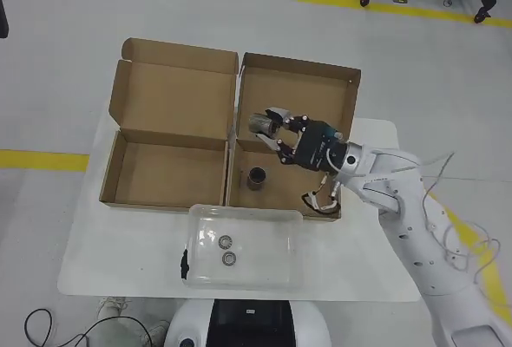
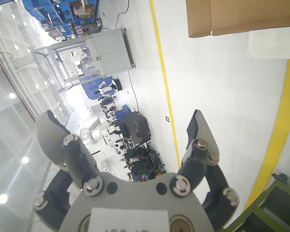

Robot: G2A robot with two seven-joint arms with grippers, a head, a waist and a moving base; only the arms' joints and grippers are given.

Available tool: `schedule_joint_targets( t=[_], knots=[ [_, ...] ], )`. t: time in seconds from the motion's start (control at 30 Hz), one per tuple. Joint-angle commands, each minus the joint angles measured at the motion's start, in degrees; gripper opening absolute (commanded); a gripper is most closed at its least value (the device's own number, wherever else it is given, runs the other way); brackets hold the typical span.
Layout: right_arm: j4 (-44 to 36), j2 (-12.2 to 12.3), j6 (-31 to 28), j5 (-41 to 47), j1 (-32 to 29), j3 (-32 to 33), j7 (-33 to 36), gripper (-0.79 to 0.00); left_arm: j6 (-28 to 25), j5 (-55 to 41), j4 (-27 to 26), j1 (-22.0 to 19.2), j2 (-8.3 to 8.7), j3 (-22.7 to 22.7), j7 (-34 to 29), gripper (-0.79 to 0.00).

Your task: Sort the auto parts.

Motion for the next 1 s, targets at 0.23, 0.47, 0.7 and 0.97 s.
schedule_joint_targets(
  t=[0.23,0.47,0.7,0.97],
  knots=[
    [-0.5,0.8,2.9,2.5,-1.8,1.8,21.8,-0.785,0.0,0.0,0.0,0.0,0.0,0.0,0.0,0.0],
    [3.5,0.7,1.3,6.5,0.7,-1.2,36.0,-0.785,0.0,0.0,0.0,0.0,0.0,0.0,0.0,0.0],
    [10.7,-0.4,0.4,12.4,5.8,-6.9,45.3,-0.785,0.0,0.0,0.0,0.0,0.0,0.0,0.0,0.0],
    [21.6,-2.3,0.1,16.3,11.3,-12.6,44.8,-0.785,0.0,0.0,0.0,0.0,0.0,0.0,0.0,0.0]
  ],
)
